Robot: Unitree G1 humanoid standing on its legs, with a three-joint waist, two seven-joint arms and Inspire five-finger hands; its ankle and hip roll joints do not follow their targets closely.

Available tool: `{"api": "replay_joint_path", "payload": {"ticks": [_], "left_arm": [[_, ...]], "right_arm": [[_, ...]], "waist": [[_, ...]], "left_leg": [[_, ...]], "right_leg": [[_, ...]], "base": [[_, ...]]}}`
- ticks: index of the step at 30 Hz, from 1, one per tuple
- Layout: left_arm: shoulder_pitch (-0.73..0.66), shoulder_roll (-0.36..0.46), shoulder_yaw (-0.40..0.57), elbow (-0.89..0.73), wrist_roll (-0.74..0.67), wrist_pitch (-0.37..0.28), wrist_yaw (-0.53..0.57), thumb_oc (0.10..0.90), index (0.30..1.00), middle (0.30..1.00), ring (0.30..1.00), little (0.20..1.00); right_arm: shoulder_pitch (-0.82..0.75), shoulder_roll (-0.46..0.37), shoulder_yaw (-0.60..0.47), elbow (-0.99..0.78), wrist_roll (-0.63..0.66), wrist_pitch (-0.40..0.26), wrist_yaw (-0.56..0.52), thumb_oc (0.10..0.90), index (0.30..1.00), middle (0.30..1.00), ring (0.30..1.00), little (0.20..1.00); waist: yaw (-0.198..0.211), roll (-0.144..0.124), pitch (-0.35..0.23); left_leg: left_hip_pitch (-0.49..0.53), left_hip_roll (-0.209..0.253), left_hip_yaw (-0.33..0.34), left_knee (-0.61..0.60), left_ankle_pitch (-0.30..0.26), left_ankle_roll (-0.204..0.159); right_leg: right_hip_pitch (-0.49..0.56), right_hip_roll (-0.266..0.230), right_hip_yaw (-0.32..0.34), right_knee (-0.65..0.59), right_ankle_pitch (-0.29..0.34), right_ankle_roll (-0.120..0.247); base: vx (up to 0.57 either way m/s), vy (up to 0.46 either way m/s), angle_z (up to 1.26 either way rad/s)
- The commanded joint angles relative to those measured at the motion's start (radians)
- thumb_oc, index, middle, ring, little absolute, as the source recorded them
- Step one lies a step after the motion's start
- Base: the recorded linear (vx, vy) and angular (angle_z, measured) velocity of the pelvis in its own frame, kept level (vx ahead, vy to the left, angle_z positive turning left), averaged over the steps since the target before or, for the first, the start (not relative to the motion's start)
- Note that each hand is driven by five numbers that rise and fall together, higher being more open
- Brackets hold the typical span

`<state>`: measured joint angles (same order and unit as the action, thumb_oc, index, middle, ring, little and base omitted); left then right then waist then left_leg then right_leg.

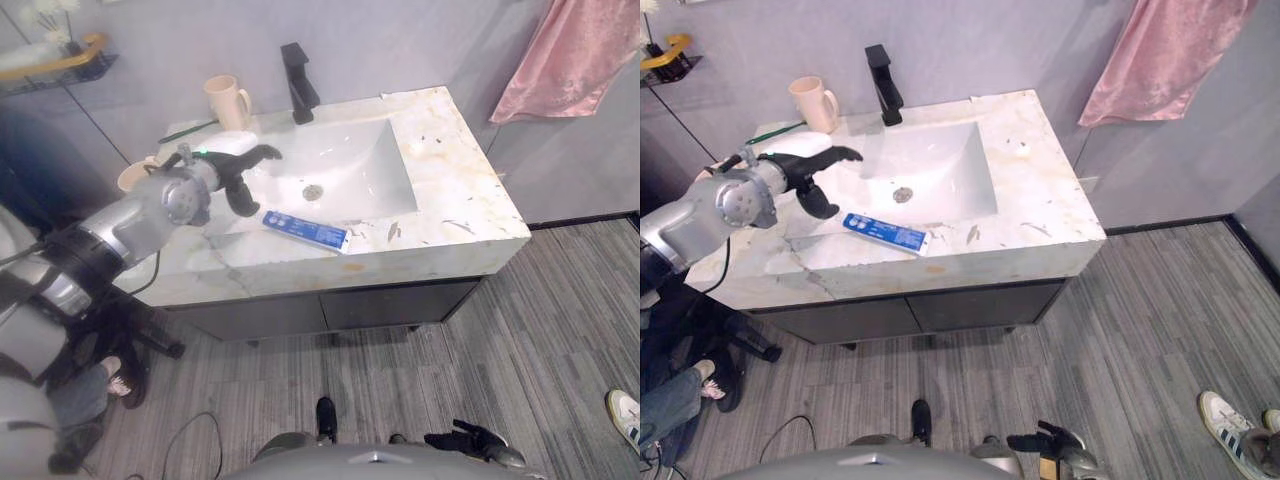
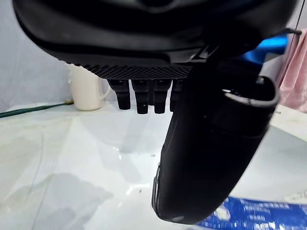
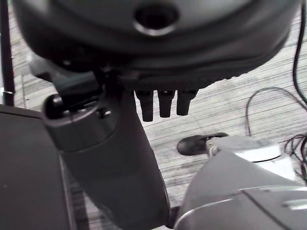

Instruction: Organize the bathroom.

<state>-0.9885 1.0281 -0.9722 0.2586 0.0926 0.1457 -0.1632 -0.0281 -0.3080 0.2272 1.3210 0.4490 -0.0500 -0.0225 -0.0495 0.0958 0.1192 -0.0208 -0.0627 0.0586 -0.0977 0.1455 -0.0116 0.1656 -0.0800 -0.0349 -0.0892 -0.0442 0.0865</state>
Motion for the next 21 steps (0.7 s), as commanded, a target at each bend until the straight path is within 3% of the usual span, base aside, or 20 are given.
{"api": "replay_joint_path", "payload": {"ticks": [1, 5, 12, 21], "left_arm": [[-0.157, 0.023, 0.066, 0.066, 0.084, -0.019, 0.003, 0.8, 0.9, 0.9, 0.9, 0.9], [-0.17, 0.01, 0.044, 0.059, 0.125, 0.002, -0.041, 0.8, 0.9, 0.9, 0.9, 0.9], [-0.161, -0.011, 0.024, 0.103, 0.189, -0.038, -0.037, 0.8, 0.9, 0.9, 0.9, 0.9], [-0.015, -0.104, 0.06, 0.176, 0.352, -0.079, -0.086, 0.8, 0.9, 0.9, 0.9, 0.9]], "right_arm": [[0.011, -0.051, -0.003, -0.024, 0.008, -0.008, -0.016, 0.8, 0.9, 0.9, 0.9, 0.9], [0.009, -0.046, -0.005, -0.008, -0.003, -0.007, -0.019, 0.8, 0.9, 0.9, 0.9, 0.9], [-0.011, -0.041, 0.011, 0.002, 0.0, -0.005, -0.008, 0.8, 0.9, 0.9, 0.9, 0.9], [-0.045, -0.043, 0.018, -0.003, 0.025, 0.01, -0.028, 0.8, 0.9, 0.9, 0.9, 0.9]], "waist": [[0.005, 0.012, -0.046], [0.007, 0.014, -0.053], [0.018, 0.013, -0.057], [0.023, 0.016, -0.051]], "left_leg": [[-0.016, 0.015, -0.032, 0.01, -0.026, -0.019], [-0.013, 0.009, -0.04, 0.01, -0.033, -0.014], [-0.008, 0.002, -0.058, 0.01, -0.038, -0.01], [-0.022, 0.01, -0.058, 0.01, -0.027, -0.016]], "right_leg": [[-0.062, 0.055, -0.074, 0.002, 0.082, -0.007], [-0.063, 0.053, -0.082, 0.002, 0.081, -0.006], [-0.061, 0.053, -0.095, 0.002, 0.078, -0.01], [-0.067, 0.053, -0.104, 0.002, 0.082, -0.012]], "base": [[0.0, 0.0, 0.0], [-0.02, -0.001, 0.03], [-0.05, -0.017, 0.06], [-0.04, -0.005, 0.06]]}}
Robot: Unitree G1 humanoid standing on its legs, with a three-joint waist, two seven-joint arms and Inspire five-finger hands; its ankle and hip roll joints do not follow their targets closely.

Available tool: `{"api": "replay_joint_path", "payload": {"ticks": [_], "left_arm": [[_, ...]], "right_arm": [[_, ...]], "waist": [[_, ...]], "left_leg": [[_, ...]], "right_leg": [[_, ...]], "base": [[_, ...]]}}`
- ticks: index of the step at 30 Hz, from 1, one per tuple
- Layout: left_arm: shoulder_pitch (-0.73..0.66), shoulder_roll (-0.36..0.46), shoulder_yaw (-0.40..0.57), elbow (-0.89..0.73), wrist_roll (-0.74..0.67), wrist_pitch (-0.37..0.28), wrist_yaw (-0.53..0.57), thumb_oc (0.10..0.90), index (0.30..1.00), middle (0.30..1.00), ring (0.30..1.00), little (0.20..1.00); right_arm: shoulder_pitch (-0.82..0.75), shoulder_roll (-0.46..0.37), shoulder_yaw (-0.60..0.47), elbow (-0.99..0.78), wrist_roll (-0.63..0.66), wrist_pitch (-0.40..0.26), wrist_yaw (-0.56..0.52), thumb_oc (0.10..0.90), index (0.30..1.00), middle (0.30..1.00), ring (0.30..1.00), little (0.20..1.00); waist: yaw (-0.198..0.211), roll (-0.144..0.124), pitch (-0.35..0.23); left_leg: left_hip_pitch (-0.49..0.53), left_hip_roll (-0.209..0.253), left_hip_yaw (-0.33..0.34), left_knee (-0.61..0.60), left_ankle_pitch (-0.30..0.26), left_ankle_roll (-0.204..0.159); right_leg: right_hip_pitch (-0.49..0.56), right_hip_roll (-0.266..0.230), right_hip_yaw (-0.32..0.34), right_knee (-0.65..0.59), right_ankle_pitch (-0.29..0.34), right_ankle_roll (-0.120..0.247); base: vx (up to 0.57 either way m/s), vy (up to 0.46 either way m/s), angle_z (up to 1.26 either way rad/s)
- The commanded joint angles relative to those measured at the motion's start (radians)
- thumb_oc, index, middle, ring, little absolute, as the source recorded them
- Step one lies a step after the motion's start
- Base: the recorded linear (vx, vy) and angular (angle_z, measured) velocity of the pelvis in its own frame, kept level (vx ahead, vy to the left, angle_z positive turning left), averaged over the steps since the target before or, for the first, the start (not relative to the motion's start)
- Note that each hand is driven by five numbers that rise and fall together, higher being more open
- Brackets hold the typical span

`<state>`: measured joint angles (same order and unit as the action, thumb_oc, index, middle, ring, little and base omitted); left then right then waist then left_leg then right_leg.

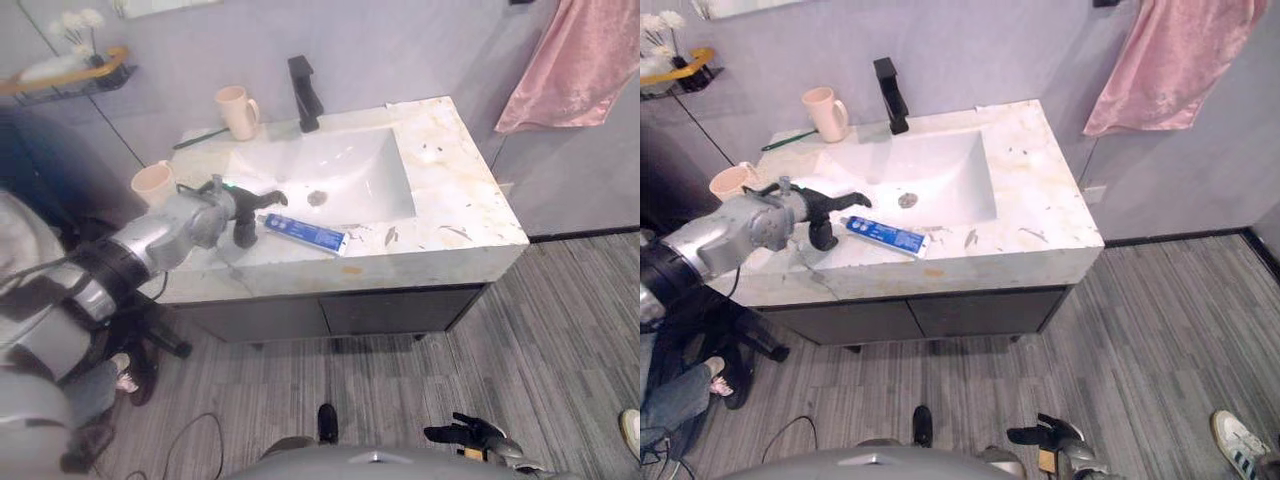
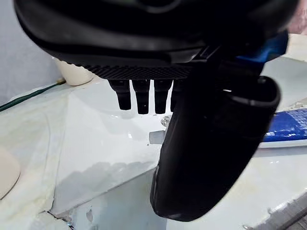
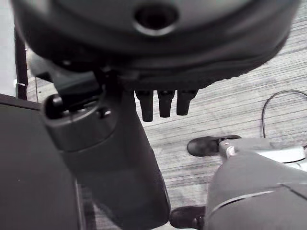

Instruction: Organize the bathroom.

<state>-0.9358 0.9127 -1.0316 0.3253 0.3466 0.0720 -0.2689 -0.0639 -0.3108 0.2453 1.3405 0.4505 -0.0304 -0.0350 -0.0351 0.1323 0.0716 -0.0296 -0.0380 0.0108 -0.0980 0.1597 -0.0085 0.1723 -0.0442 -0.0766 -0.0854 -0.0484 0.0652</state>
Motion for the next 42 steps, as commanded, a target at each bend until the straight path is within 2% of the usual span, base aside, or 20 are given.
{"api": "replay_joint_path", "payload": {"ticks": [1, 8, 19, 30, 42], "left_arm": [[-0.05, -0.001, 0.125, 0.125, 0.121, -0.016, 0.002, 0.8, 0.9, 0.9, 0.9, 0.9], [-0.001, -0.035, 0.14, 0.159, 0.128, -0.022, 0.008, 0.8, 0.9, 0.9, 0.9, 0.9], [-0.006, -0.064, 0.131, 0.163, 0.106, -0.017, 0.048, 0.8, 0.9, 0.9, 0.9, 0.9], [0.023, -0.097, 0.133, 0.181, 0.103, -0.005, -0.029, 0.8, 0.9, 0.9, 0.9, 0.9], [0.082, -0.146, 0.153, 0.186, 0.06, -0.003, 0.039, 0.8, 0.9, 0.9, 0.9, 0.9]], "right_arm": [[-0.01, -0.042, -0.002, -0.024, 0.019, -0.006, -0.017, 0.8, 0.9, 0.9, 0.9, 0.9], [-0.001, -0.038, -0.011, -0.009, 0.005, -0.018, -0.01, 0.8, 0.9, 0.9, 0.9, 0.9], [-0.012, -0.023, 0.004, -0.014, 0.01, -0.013, -0.006, 0.8, 0.9, 0.9, 0.9, 0.9], [-0.032, -0.013, 0.01, -0.009, 0.002, -0.003, -0.012, 0.8, 0.9, 0.9, 0.9, 0.9], [-0.054, -0.003, 0.026, -0.008, -0.01, 0.008, -0.013, 0.8, 0.9, 0.9, 0.9, 0.9]], "waist": [[0.007, -0.021, -0.002], [0.004, -0.022, -0.008], [0.003, -0.025, -0.018], [0.001, -0.023, -0.023], [0.012, -0.025, -0.027]], "left_leg": [[-0.014, -0.015, -0.009, 0.011, -0.041, -0.018], [-0.007, -0.016, -0.012, 0.011, -0.048, -0.014], [0.01, -0.02, -0.02, 0.011, -0.059, -0.007], [0.033, -0.024, -0.028, 0.011, -0.073, 0.001], [0.037, -0.031, -0.055, 0.011, -0.073, 0.003]], "right_leg": [[-0.076, 0.017, -0.064, -0.002, 0.088, 0.01], [-0.078, 0.014, -0.07, -0.002, 0.088, 0.012], [-0.08, 0.009, -0.078, -0.002, 0.09, 0.014], [-0.078, 0.003, -0.084, -0.002, 0.091, 0.014], [-0.078, 0.007, -0.087, -0.002, 0.087, 0.009]], "base": [[-0.04, 0.006, 0.01], [0.0, 0.001, 0.0], [0.0, 0.0, 0.0], [-0.03, -0.01, 0.02], [-0.06, -0.026, 0.03]]}}
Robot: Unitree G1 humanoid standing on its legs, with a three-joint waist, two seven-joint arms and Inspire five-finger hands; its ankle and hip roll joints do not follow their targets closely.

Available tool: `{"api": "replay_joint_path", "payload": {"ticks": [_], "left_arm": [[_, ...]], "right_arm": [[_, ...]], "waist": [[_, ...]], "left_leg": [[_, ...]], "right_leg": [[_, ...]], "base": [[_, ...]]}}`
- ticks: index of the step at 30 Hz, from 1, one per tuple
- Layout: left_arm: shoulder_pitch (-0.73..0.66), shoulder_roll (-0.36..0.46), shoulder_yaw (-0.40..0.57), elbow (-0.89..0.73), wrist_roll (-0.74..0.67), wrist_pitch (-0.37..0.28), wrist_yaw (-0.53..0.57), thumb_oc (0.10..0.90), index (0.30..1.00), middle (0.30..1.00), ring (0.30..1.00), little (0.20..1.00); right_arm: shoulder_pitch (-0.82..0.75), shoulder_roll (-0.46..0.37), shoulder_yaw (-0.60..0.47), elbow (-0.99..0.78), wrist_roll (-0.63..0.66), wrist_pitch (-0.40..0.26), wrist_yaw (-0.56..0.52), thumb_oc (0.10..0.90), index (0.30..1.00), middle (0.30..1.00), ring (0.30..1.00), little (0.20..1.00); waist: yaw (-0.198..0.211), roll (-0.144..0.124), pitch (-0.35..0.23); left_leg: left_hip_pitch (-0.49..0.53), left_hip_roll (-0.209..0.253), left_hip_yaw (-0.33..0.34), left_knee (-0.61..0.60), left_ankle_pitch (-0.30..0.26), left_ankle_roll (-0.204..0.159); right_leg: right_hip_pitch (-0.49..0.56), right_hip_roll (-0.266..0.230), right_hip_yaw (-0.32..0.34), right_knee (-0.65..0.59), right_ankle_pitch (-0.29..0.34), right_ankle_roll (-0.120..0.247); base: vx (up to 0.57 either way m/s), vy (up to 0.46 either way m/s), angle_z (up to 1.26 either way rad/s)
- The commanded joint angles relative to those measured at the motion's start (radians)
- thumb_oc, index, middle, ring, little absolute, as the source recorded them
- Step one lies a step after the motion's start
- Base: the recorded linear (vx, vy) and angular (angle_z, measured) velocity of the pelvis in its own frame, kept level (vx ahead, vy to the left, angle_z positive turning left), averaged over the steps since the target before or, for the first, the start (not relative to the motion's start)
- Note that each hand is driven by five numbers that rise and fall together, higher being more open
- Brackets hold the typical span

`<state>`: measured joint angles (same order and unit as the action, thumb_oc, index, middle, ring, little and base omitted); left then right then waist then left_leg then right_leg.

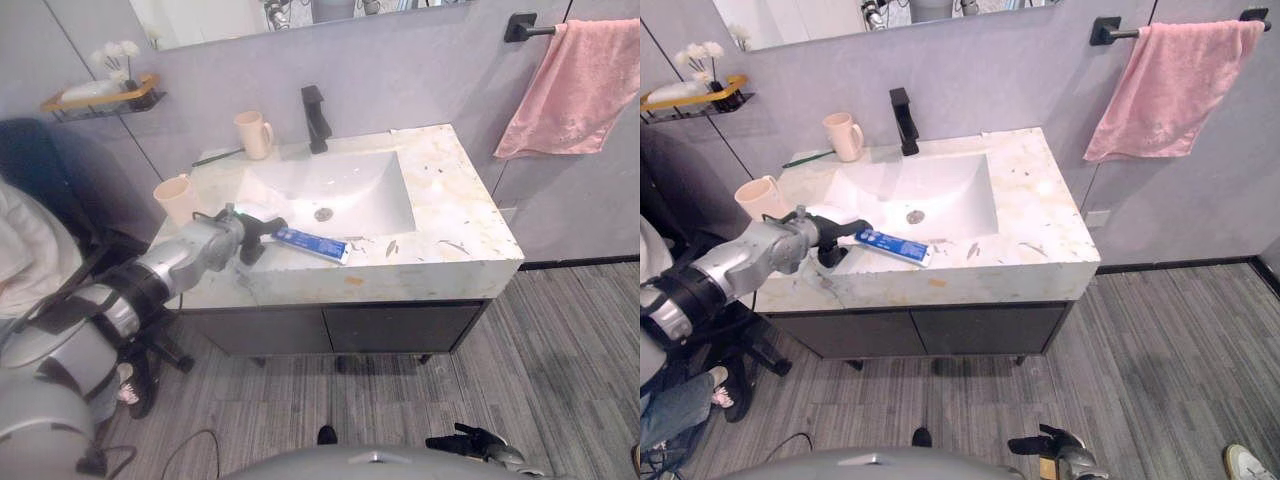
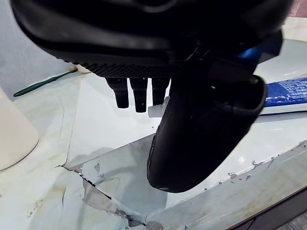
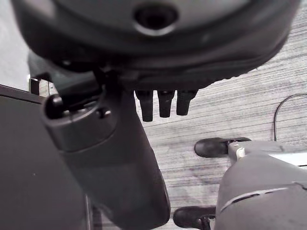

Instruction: Organize the bathroom.

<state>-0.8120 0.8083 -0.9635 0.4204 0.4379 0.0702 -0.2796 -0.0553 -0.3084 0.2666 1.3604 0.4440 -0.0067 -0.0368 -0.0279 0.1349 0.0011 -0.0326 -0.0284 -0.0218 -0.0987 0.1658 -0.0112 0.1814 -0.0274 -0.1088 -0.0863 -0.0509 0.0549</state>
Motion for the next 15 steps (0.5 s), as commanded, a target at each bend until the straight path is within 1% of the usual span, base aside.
{"api": "replay_joint_path", "payload": {"ticks": [1, 3, 6, 9, 10, 12, 15], "left_arm": [[-0.042, -0.047, 0.086, 0.096, -0.041, -0.002, 0.057, 0.8, 0.9, 0.9, 0.9, 0.9], [-0.024, -0.069, 0.097, 0.112, -0.04, 0.003, 0.072, 0.8, 0.9, 0.9, 0.9, 0.9], [-0.013, -0.079, 0.104, 0.124, -0.038, 0.002, 0.079, 0.8, 0.9, 0.9, 0.9, 0.9], [0.003, -0.087, 0.117, 0.129, -0.019, -0.008, 0.087, 0.8, 0.9, 0.9, 0.9, 0.9], [0.013, -0.091, 0.123, 0.139, -0.012, -0.027, 0.081, 0.8, 0.9, 0.9, 0.9, 0.9], [0.02, -0.092, 0.125, 0.136, -0.011, -0.036, 0.074, 0.8, 0.9, 0.9, 0.9, 0.9], [0.019, -0.093, 0.115, 0.132, -0.001, -0.036, 0.068, 0.8, 0.9, 0.9, 0.9, 0.9]], "right_arm": [[-0.063, -0.003, 0.005, -0.025, -0.002, -0.016, -0.013, 0.8, 0.9, 0.9, 0.9, 0.9], [-0.067, -0.001, 0.006, -0.02, -0.004, -0.016, -0.013, 0.8, 0.9, 0.9, 0.9, 0.9], [-0.07, -0.003, 0.011, -0.024, 0.0, -0.01, -0.014, 0.8, 0.9, 0.9, 0.9, 0.9], [-0.073, -0.003, 0.014, -0.024, 0.002, -0.006, -0.016, 0.8, 0.9, 0.9, 0.9, 0.9], [-0.07, 0.0, 0.01, -0.02, -0.001, -0.01, -0.016, 0.8, 0.9, 0.9, 0.9, 0.9], [-0.068, 0.003, 0.007, -0.015, -0.001, -0.014, -0.015, 0.8, 0.9, 0.9, 0.9, 0.9], [-0.067, 0.005, 0.01, -0.015, 0.002, -0.015, -0.017, 0.8, 0.9, 0.9, 0.9, 0.9]], "waist": [[0.006, -0.028, 0.042], [0.007, -0.029, 0.042], [0.007, -0.029, 0.044], [0.009, -0.029, 0.049], [0.01, -0.028, 0.051], [0.011, -0.028, 0.05], [0.01, -0.027, 0.05]], "left_leg": [[0.039, -0.041, -0.025, 0.011, -0.077, 0.005], [0.037, -0.038, -0.021, 0.011, -0.075, 0.002], [0.033, -0.034, -0.016, 0.011, -0.071, 0.0], [0.03, -0.034, -0.015, 0.011, -0.069, -0.001], [0.029, -0.033, -0.013, 0.011, -0.069, -0.002], [0.028, -0.032, -0.012, 0.011, -0.068, -0.002], [0.025, -0.031, -0.009, 0.011, -0.067, -0.003]], "right_leg": [[-0.087, -0.008, -0.054, -0.001, 0.089, 0.019], [-0.088, -0.006, -0.053, -0.001, 0.091, 0.019], [-0.091, -0.005, -0.051, -0.001, 0.094, 0.018], [-0.093, -0.005, -0.052, -0.001, 0.095, 0.018], [-0.092, -0.005, -0.054, -0.001, 0.094, 0.019], [-0.092, -0.005, -0.057, -0.001, 0.093, 0.02], [-0.093, -0.003, -0.057, -0.001, 0.093, 0.019]], "base": [[-0.03, -0.032, 0.1], [-0.03, -0.033, 0.1], [-0.04, -0.019, 0.02], [-0.04, -0.009, 0.01], [-0.03, -0.013, 0.0], [-0.02, -0.01, 0.0], [0.0, 0.0, 0.0]]}}
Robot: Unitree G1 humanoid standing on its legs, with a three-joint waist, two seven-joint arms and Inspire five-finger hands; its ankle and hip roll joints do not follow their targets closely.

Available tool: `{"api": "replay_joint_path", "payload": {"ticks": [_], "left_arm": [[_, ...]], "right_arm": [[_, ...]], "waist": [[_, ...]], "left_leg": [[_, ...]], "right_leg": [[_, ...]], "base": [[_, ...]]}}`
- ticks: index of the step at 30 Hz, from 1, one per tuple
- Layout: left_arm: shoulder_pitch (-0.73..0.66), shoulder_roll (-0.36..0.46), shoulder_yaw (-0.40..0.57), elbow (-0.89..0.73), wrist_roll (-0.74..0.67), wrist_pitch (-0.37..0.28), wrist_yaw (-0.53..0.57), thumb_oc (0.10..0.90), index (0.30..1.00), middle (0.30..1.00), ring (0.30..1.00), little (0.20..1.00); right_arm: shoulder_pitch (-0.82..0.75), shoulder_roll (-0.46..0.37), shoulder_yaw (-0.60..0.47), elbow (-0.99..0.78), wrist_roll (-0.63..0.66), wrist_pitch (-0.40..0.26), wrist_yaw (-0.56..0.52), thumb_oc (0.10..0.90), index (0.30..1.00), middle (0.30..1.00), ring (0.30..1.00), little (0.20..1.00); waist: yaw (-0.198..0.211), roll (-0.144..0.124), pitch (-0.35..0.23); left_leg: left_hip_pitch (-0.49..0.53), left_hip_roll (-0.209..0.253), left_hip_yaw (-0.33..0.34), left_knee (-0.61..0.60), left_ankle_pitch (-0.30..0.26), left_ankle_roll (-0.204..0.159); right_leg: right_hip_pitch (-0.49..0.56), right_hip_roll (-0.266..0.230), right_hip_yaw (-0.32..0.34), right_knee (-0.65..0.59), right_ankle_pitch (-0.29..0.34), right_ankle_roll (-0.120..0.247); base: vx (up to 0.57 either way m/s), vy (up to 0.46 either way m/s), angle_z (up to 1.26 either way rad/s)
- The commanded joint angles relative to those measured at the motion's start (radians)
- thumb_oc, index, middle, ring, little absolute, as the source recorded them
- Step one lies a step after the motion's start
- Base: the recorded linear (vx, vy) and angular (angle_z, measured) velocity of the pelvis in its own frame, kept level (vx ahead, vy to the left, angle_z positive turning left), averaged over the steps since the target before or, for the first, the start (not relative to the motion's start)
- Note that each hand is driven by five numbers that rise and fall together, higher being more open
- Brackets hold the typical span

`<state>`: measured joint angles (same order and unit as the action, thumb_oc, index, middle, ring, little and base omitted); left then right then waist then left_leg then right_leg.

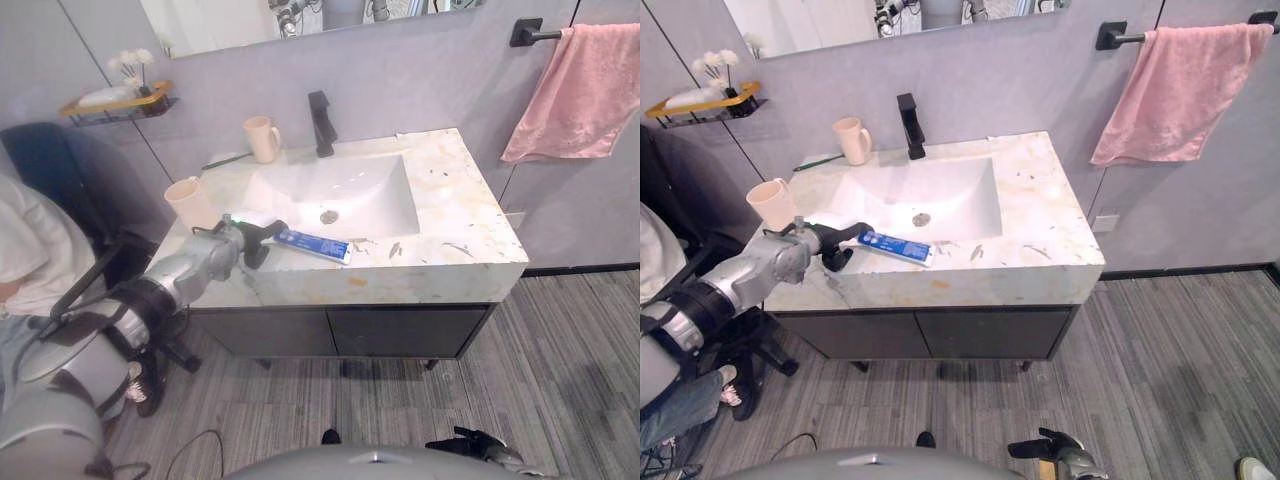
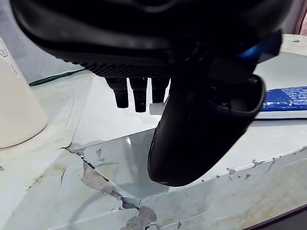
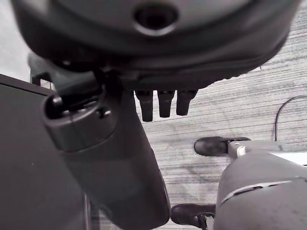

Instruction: Organize the bathroom.

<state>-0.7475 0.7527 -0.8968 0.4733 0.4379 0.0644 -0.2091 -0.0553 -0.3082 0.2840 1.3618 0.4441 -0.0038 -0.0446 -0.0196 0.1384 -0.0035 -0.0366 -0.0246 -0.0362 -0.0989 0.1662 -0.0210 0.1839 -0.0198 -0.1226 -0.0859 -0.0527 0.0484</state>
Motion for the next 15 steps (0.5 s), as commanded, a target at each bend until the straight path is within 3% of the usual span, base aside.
{"api": "replay_joint_path", "payload": {"ticks": [1, 15], "left_arm": [[-0.045, -0.038, 0.047, 0.079, 0.001, -0.03, -0.005, 0.8, 0.9, 0.9, 0.9, 0.9], [-0.021, -0.083, 0.036, 0.109, -0.016, -0.004, -0.035, 0.8, 0.9, 0.9, 0.9, 0.9]], "right_arm": [[-0.067, 0.005, -0.008, -0.016, 0.002, -0.018, -0.01, 0.8, 0.9, 0.9, 0.9, 0.9], [-0.063, 0.01, -0.006, -0.005, -0.011, -0.021, -0.012, 0.8, 0.9, 0.9, 0.9, 0.9]], "waist": [[0.001, -0.031, 0.055], [-0.013, -0.033, 0.062]], "left_leg": [[0.028, -0.034, 0.006, 0.012, -0.067, 0.007], [0.034, -0.029, 0.018, 0.012, -0.069, 0.006]], "right_leg": [[-0.096, -0.011, -0.044, -0.001, 0.095, 0.025], [-0.095, -0.01, -0.04, -0.001, 0.095, 0.026]], "base": [[0.0, 0.0, 0.0], [0.0, 0.0, 0.0]]}}
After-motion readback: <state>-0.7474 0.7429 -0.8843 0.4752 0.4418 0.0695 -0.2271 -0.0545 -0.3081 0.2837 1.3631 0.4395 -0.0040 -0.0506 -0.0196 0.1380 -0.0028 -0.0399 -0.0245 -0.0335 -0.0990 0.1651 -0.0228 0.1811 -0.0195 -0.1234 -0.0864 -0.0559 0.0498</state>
